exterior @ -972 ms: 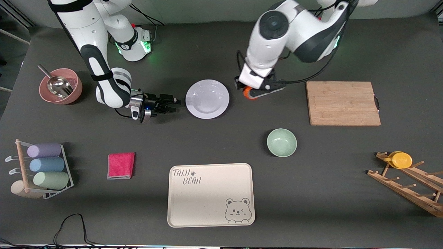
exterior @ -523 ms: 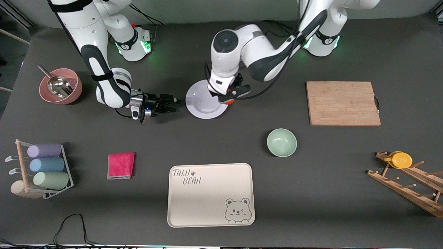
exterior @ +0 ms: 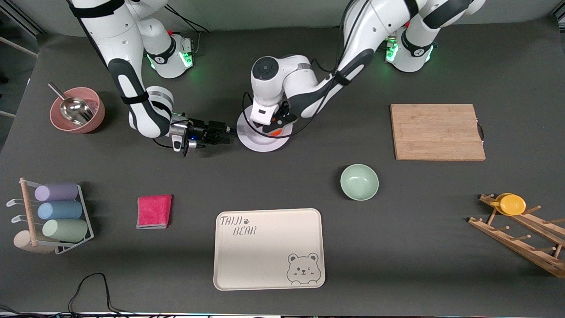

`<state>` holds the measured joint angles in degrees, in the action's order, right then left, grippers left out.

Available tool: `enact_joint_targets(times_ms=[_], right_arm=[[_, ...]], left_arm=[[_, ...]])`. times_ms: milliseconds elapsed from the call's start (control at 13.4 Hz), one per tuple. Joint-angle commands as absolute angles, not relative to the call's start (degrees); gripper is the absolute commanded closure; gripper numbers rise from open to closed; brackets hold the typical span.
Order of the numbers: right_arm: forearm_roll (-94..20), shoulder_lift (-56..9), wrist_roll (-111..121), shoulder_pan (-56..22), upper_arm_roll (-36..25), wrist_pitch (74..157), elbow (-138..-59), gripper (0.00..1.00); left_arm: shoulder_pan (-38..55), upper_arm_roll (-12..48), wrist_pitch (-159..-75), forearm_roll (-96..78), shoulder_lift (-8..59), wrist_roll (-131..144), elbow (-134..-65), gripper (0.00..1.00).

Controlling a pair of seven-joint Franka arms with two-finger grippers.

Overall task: Place orange and plate with both arms
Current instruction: 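Carry the orange with the left gripper over the white plate, then lower the orange onto the plate and open the left gripper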

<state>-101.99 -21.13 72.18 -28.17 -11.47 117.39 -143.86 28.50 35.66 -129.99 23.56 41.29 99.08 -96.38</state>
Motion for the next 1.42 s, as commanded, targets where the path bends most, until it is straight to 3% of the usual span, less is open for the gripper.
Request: enact_joint_targets(times_ms=[0, 299, 374, 448, 822, 1121, 1345], right_arm=[[-103.62, -22.41, 74.09, -28.48, -11.78, 113.66, -143.7, 0.0], [-103.62, -22.76, 74.09, -28.48, -11.87, 112.85, -143.79, 0.0], [-103.62, -22.76, 74.09, -28.48, -11.87, 112.68, -143.79, 0.0], [-103.62, -22.85, 74.09, -28.48, -11.87, 112.68, -143.79, 0.0], [-103.62, -22.85, 74.09, -28.48, -11.87, 112.68, -143.88, 0.0], [-103.62, -22.94, 74.09, -28.56, -11.78, 112.68, -143.96, 0.0], [-103.62, -23.03, 74.18, -28.65, -11.78, 112.68, -143.96, 0.0]], left_arm=[[32.68, 32.88, -130.86, 24.87, 43.23, 102.82, -93.61, 1.0], [34.37, 30.85, -132.36, 25.05, 44.12, 104.41, -93.16, 1.0], [34.28, 30.85, -132.36, 24.96, 44.12, 104.5, -93.16, 0.79], [34.28, 30.85, -132.36, 24.96, 44.12, 104.5, -93.16, 0.03], [31.21, 30.85, -130.0, 25.58, 41.23, 101.36, -93.34, 0.0], [23.14, 31.64, -120.7, 21.91, 32.89, 88.74, -94.22, 0.0], [17.5, 27.98, -112.97, 10.66, 25.16, 68.62, -94.22, 0.0]])
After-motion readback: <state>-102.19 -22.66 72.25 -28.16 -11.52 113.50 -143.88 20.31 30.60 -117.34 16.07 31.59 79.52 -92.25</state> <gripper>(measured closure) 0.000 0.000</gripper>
